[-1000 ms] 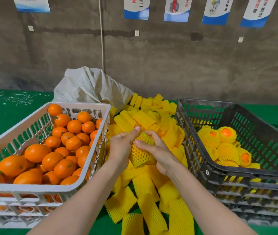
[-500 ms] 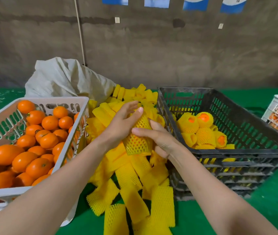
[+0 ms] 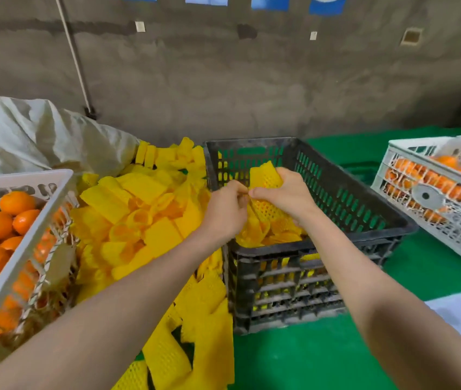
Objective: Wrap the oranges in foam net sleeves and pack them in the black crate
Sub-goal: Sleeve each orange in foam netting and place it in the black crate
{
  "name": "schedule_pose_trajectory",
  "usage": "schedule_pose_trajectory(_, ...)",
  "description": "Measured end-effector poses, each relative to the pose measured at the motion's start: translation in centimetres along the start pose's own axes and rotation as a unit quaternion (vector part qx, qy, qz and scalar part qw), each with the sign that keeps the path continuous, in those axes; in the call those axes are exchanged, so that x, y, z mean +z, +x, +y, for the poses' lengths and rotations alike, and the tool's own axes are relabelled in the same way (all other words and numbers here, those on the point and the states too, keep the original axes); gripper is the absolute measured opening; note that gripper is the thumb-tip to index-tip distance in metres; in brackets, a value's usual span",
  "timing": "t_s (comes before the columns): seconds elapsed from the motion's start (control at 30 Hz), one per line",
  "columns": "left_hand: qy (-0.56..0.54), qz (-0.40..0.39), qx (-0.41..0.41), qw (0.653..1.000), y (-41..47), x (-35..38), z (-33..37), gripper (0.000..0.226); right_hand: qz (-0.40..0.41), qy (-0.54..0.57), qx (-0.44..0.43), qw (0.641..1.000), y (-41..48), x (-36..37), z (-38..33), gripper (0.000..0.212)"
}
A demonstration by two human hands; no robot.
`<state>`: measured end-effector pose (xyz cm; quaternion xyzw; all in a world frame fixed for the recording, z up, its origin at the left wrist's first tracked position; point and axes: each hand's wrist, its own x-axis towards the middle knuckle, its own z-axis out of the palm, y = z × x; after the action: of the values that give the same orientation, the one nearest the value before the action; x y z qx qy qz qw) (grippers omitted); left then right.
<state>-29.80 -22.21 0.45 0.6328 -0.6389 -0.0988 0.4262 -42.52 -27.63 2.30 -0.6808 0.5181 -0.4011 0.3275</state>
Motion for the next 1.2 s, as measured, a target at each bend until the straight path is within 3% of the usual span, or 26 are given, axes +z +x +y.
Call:
schedule_pose_trajectory(0.1,0.152,-0.107,0.016,0.982,0.7,1.9,0.1,0.019,-0.067,-0.24,-0.019,0.968,2.5,-0.2,2.0,0.024)
schedule_pose_trajectory(0.2,0.209,-0.125,0.031,0.969,0.8,2.4,-0.5,0.022,-0.216,-0.426,-0.007,0.878,4.3,1.1,3.0,0.025)
schedule_pose_trajectory(0.3,0.187,-0.122,0.024,0.974,0.7,2.5,-1.0,0.023,-0.322,-0.497,0.036,0.805,4.9,2.1,3.7,0.044)
schedule_pose_trajectory(0.47,0.136,-0.098,0.02,0.986,0.2,2.5,-0.8,0.02,-0.366,-0.523,0.044,0.768,4.6,2.4,4.9,0.063)
schedule_pose_trajectory(0.53,0.084,-0.069,0.021,0.994,-0.1,2.1,-0.8,0.019,-0.365,-0.527,0.038,0.767,4.1,2.4,4.5,0.073)
schedule_pose_trajectory(0.6,0.006,-0.032,0.024,0.999,-0.7,1.3,-0.9,0.018,-0.33,-0.509,0.017,0.795,3.6,2.4,3.8,0.069)
schedule_pose_trajectory(0.73,-0.09,-0.045,-0.017,0.995,-1.9,-2.4,-2.4,0.022,-0.099,-0.392,-0.155,0.902,1.8,2.4,1.5,0.043)
schedule_pose_trajectory(0.8,-0.106,-0.06,-0.056,0.991,-2.1,-5.8,-4.2,0.022,-0.017,-0.292,-0.221,0.93,0.3,3.0,-0.2,0.03)
schedule_pose_trajectory(0.87,-0.115,-0.056,-0.09,0.988,-2.3,-9.5,-6.2,0.019,0.01,-0.201,-0.279,0.939,-1.5,4.5,-2.3,0.021)
schedule_pose_trajectory(0.93,-0.124,-0.033,-0.114,0.985,-2.8,-12.7,-8.0,0.016,-0.01,-0.15,-0.322,0.935,-3.3,7.0,-4.4,0.017)
schedule_pose_trajectory(1.03,-0.125,-0.002,-0.143,0.982,-4.4,-15.8,-10.3,0.013,-0.102,-0.19,-0.341,0.915,-4.7,12.2,-6.1,0.021)
schedule_pose_trajectory(1.13,-0.112,0.017,-0.17,0.979,-6.6,-17.7,-12.3,0.01,-0.216,-0.302,-0.284,0.884,-4.7,17.3,-5.1,0.03)
schedule_pose_trajectory(1.2,-0.107,0.03,-0.188,0.976,-8.1,-18.8,-13.4,0.014,-0.299,-0.388,-0.233,0.84,-4.5,20.0,-3.1,0.04)
